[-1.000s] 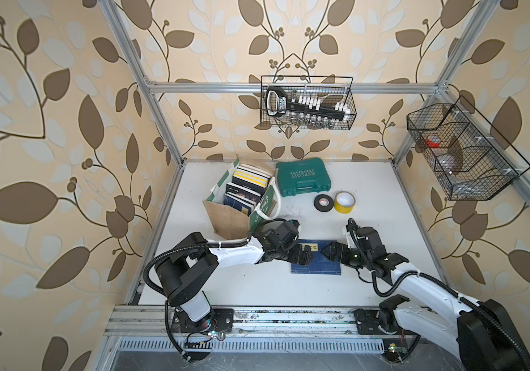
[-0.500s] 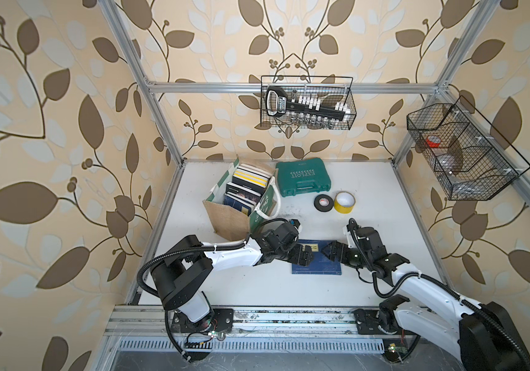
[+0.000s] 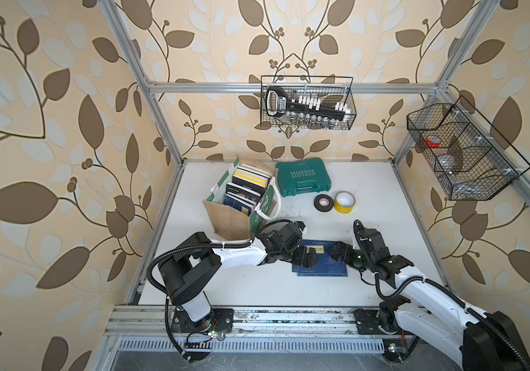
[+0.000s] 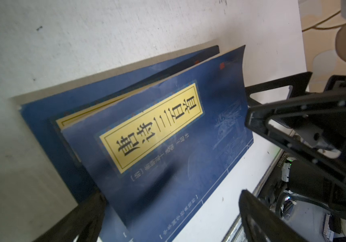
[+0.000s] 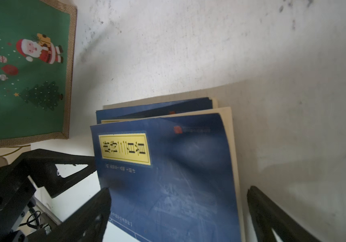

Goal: Put the books into the canvas bag
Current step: Pick up the book from the book.

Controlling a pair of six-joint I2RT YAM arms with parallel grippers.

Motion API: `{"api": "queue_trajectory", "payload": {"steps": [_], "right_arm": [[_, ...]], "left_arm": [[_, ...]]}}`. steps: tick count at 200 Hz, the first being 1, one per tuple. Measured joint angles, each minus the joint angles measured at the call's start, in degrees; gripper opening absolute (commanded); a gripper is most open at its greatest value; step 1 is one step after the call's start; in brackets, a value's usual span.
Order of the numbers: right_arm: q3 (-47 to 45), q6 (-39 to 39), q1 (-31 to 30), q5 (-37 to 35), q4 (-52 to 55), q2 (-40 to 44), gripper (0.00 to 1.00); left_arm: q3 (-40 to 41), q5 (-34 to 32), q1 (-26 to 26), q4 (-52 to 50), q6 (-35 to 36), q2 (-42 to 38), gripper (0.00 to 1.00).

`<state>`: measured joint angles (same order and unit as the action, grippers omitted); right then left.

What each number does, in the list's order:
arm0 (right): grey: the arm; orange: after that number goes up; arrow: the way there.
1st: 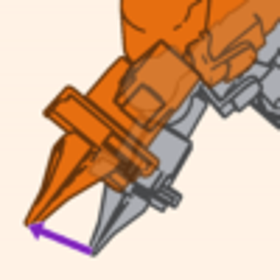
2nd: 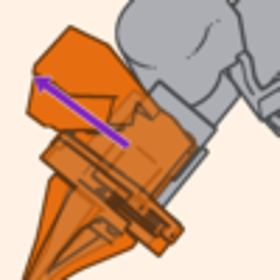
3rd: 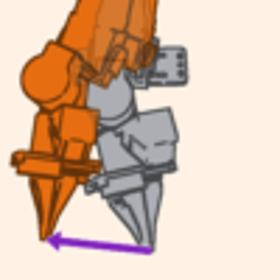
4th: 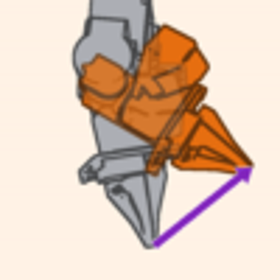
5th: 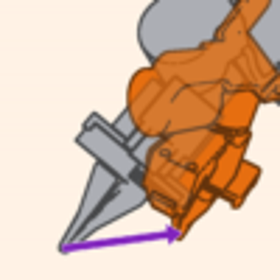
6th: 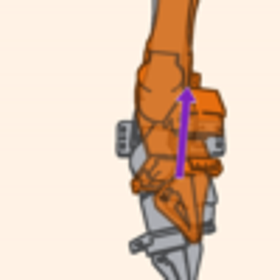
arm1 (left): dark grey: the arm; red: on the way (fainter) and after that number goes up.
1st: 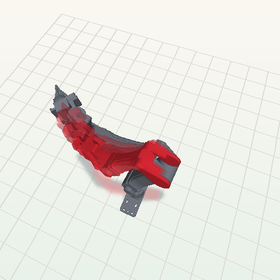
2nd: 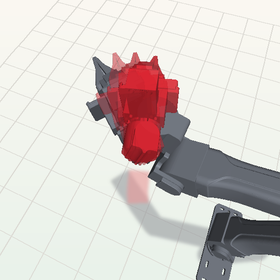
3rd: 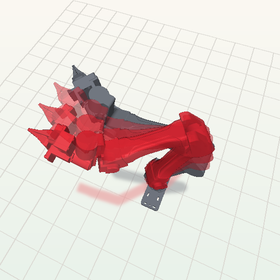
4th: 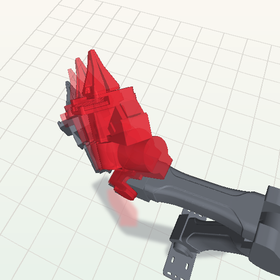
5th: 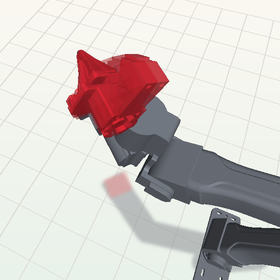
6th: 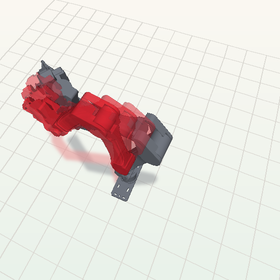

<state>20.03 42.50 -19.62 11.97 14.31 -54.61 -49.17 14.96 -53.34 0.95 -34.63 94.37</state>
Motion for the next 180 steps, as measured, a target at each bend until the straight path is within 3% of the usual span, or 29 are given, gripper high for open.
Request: {"api": "queue_trajectory", "payload": {"steps": [73,101,180], "right_arm": [[0.02,2.08,-5.05,-1.95,8.94,3.58,0.99],[0.26,2.82,-9.70,-2.97,12.00,4.39,0.99],[-2.58,3.13,-10.19,1.14,1.03,3.41,0.98]], "left_arm": [[0.00,-0.15,0.00,0.74,0.28,0.02,0.99],[0.15,-0.46,0.00,0.94,0.61,0.02,0.99],[1.88,-5.16,0.20,0.94,1.68,-0.24,0.99]]}}
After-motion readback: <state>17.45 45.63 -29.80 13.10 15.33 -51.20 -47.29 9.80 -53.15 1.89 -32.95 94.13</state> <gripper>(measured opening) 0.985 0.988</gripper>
